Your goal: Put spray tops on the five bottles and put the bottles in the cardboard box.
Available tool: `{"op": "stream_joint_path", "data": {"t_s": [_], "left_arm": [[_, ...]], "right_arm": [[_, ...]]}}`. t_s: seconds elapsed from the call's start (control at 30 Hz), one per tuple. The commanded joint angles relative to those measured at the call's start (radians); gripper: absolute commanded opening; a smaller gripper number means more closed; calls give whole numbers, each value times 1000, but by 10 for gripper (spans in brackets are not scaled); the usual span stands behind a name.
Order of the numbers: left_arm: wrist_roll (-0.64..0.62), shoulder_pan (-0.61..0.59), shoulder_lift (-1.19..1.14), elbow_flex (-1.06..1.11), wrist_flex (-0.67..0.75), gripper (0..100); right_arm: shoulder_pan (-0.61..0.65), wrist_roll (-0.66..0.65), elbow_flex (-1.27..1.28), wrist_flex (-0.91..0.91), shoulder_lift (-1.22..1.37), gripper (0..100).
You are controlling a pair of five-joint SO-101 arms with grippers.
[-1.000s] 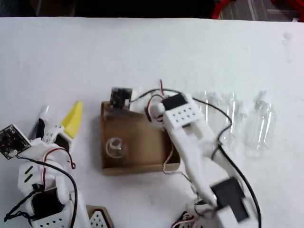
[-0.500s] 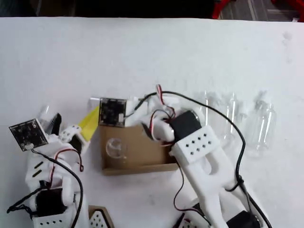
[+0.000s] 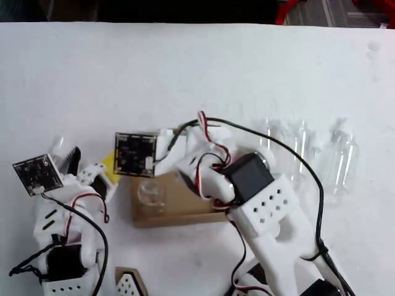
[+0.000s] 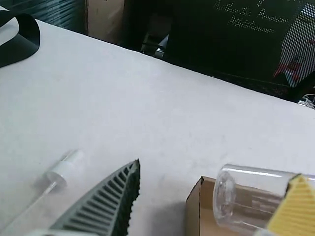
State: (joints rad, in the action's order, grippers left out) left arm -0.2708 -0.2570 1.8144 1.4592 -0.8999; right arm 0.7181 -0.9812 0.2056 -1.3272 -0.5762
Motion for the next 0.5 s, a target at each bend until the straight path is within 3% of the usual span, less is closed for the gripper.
{"op": "stream_joint_path", "data": {"t_s": [0.0, 0.2, 0.47], "left_arm": [[3, 18, 8, -17, 29, 416], [68, 99, 8, -15, 23, 415], [66, 59, 8, -25, 21, 415]], "right_arm": [[19, 38, -75, -5, -21, 16], [19, 54, -92, -5, -19, 16], [12, 77, -92, 7, -18, 16]]}}
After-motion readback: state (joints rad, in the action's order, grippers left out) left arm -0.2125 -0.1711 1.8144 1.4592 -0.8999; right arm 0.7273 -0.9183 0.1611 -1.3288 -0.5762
